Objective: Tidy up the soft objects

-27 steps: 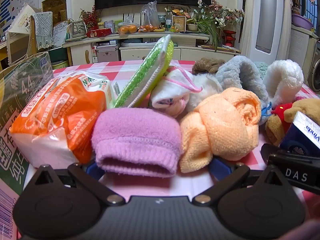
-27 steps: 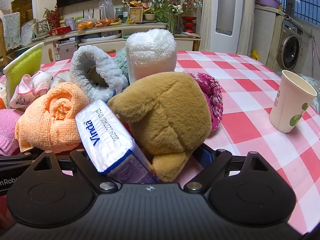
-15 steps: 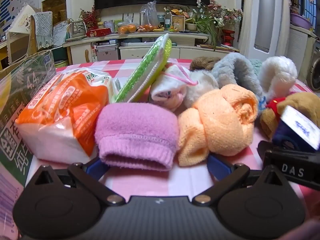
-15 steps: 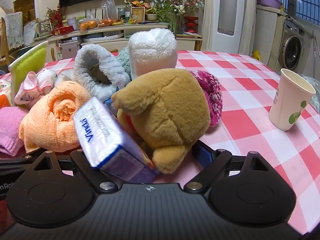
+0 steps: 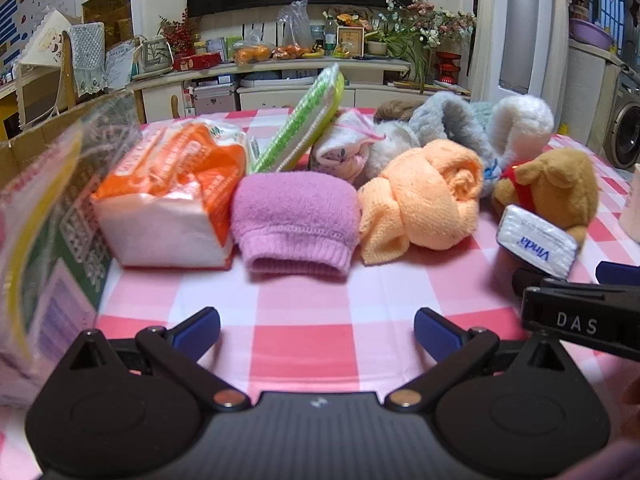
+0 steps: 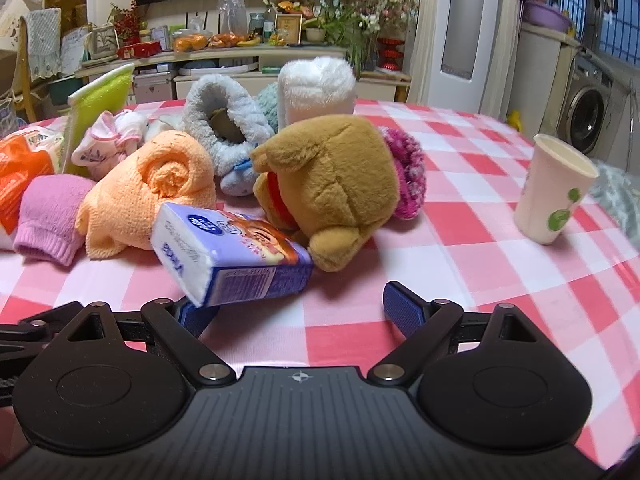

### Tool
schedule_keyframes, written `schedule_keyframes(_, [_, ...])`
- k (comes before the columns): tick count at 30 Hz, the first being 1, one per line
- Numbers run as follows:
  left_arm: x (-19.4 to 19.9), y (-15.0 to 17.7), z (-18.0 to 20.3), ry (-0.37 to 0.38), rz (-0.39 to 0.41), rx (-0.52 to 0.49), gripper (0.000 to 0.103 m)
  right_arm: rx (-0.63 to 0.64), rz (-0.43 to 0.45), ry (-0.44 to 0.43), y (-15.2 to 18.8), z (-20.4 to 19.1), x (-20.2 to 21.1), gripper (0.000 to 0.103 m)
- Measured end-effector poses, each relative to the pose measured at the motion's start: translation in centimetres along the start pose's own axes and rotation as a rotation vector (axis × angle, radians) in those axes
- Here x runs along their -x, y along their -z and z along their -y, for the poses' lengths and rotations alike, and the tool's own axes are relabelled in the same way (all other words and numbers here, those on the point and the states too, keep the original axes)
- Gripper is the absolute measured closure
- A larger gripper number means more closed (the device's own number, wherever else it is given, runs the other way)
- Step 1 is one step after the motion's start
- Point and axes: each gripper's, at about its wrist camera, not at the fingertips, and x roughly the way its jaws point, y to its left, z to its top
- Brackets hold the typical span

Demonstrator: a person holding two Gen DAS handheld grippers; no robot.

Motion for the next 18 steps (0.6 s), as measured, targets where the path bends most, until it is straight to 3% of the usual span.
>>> schedule_keyframes(11, [5.7,-0.6,-1.7,0.031,0.071,-0.010,0.001,0.000,0.084,0.004,0.2,0.5,3.1,0.000])
schedule_keyframes(18, [9.4,-1.3,-3.6,0.013,0.110,-0.012,0.001,0.009,0.121,-0.024,0.2,-0.2,5.7,0.000])
